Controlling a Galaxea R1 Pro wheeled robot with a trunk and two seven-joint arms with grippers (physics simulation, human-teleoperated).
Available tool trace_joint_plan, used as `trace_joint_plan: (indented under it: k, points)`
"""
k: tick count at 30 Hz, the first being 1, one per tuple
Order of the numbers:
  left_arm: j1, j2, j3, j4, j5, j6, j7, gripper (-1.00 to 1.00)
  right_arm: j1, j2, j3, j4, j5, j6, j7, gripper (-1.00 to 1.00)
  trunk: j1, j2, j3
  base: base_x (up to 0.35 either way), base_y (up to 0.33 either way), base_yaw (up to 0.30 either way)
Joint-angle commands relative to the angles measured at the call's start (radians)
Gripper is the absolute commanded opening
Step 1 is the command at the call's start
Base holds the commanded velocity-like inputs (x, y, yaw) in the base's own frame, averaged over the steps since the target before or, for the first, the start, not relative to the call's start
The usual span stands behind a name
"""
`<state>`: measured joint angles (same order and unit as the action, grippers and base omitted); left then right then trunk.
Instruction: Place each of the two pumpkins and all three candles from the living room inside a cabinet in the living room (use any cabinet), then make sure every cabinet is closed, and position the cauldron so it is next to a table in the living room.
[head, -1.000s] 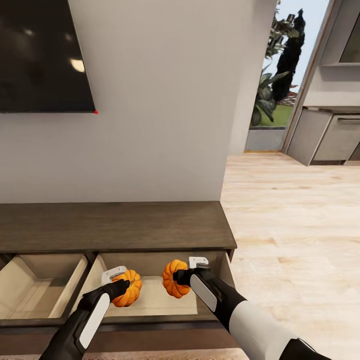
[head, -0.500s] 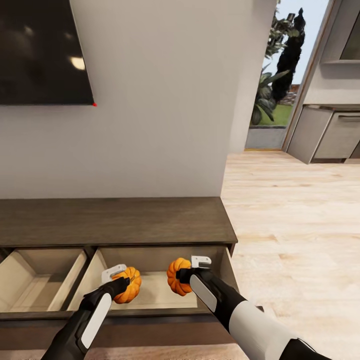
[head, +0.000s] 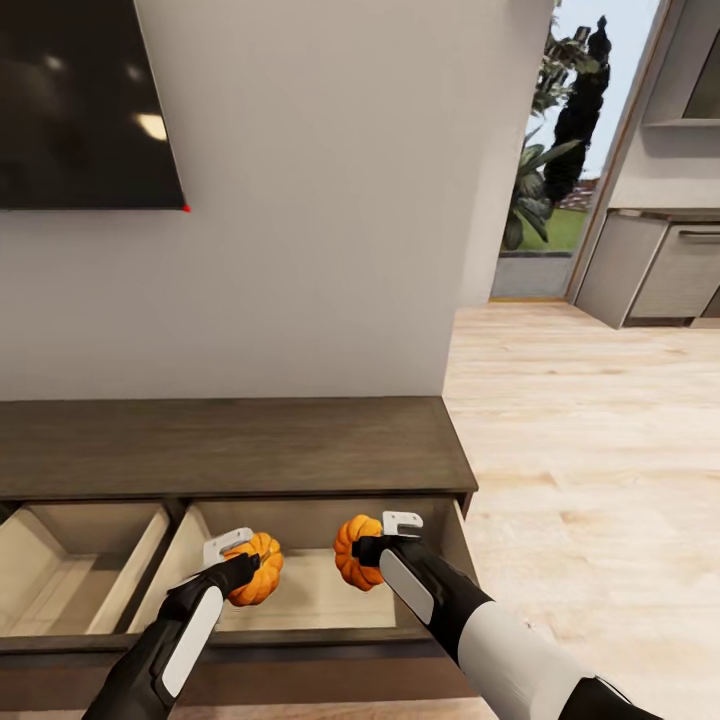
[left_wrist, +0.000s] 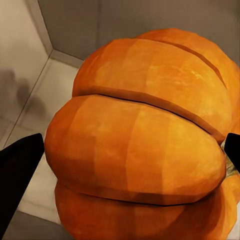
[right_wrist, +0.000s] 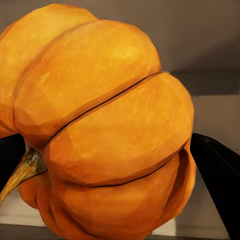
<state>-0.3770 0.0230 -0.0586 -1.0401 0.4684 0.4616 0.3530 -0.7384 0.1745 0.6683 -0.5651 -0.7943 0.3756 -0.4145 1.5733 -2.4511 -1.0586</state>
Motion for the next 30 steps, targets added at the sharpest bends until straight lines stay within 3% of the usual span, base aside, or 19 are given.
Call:
trace_joint_plan:
  k: [1, 14, 20, 30]
  points:
    - [0.000, 0.001, -0.004, -0.002, 0.010, 0.000, 0.011, -1.00, -0.001, 0.000, 0.004, -0.001, -0.006, 0.002, -0.007, -1.00, 0.000, 0.000, -0.001, 0.122, 0.000, 0.000]
    - [0.000, 0.002, -0.004, -0.001, 0.009, 0.000, 0.009, -1.00, -0.001, 0.000, 0.003, 0.001, -0.009, 0.034, -0.015, -1.00, 0.000, 0.000, -0.001, 0.059, 0.000, 0.000]
    - [0.000, 0.002, -0.004, -0.001, 0.010, 0.005, 0.010, -1.00, -0.002, 0.000, 0.001, 0.002, -0.011, 0.060, -0.077, -1.00, 0.023, -0.042, -0.020, 0.001, 0.000, 0.000]
    - [0.000, 0.000, -0.004, -0.001, 0.010, 0.006, 0.012, -1.00, -0.001, 0.000, 0.000, 0.002, -0.011, 0.056, -0.086, -1.00, 0.029, -0.050, -0.042, 0.000, 0.000, 0.000]
